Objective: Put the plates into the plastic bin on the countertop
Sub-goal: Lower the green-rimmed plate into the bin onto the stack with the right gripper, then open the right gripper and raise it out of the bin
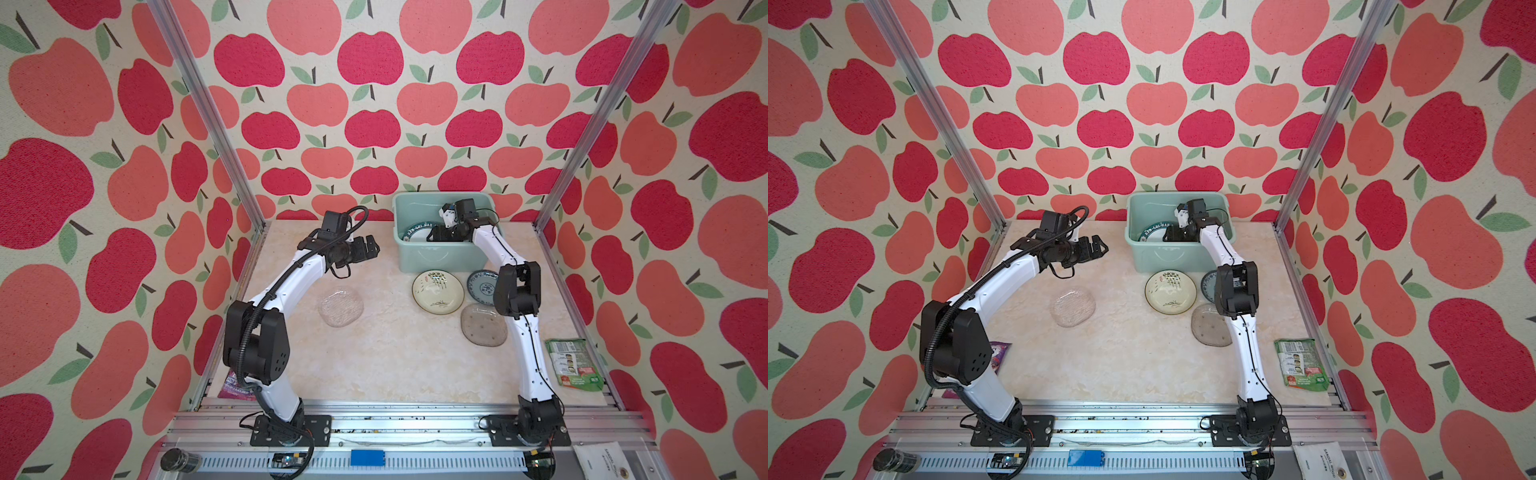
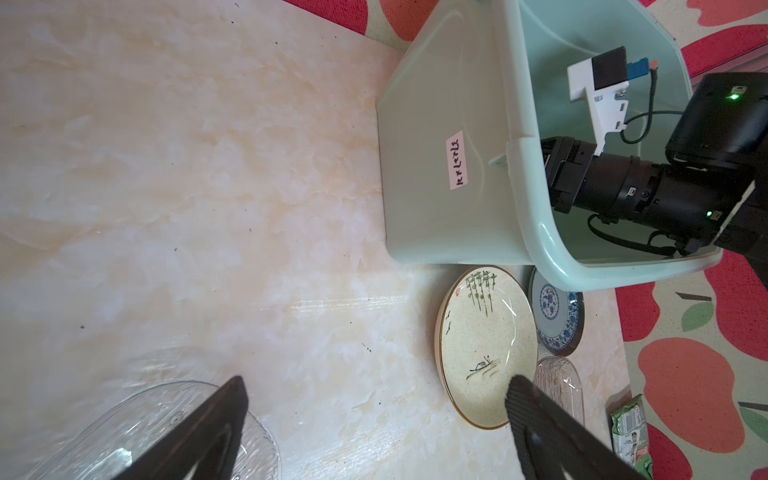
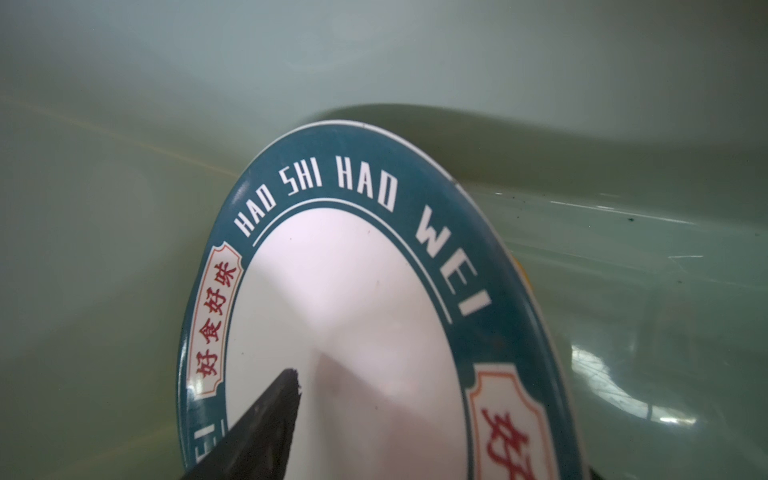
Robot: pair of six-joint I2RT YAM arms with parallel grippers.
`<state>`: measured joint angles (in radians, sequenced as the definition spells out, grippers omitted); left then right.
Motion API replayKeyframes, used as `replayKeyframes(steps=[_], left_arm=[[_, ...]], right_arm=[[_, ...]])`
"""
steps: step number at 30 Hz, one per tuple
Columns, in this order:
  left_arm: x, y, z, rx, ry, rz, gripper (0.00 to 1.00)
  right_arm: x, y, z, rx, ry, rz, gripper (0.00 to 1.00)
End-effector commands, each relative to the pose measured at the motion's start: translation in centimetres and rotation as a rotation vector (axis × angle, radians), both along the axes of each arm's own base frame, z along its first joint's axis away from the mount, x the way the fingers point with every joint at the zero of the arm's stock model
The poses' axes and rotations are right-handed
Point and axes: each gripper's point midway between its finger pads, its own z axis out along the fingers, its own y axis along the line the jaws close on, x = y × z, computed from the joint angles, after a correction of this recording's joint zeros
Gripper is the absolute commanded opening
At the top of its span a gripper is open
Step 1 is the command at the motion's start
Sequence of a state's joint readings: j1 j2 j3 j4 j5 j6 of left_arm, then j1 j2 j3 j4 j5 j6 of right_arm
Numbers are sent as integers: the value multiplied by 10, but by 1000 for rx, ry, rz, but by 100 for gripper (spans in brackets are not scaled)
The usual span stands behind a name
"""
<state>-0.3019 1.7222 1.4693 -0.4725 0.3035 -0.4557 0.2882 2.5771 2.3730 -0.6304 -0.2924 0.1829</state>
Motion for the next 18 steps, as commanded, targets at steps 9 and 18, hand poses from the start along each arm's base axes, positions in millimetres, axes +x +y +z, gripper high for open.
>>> replayKeyframes(steps=[9,18], left_arm=[[-2,14,27,15,-46,34,99],[-8,20,31,32,-58,42,99]], right_arm=[[6,-30,36,-164,-87,-87,82],[6,-30,72,-154,-139,-82,85]])
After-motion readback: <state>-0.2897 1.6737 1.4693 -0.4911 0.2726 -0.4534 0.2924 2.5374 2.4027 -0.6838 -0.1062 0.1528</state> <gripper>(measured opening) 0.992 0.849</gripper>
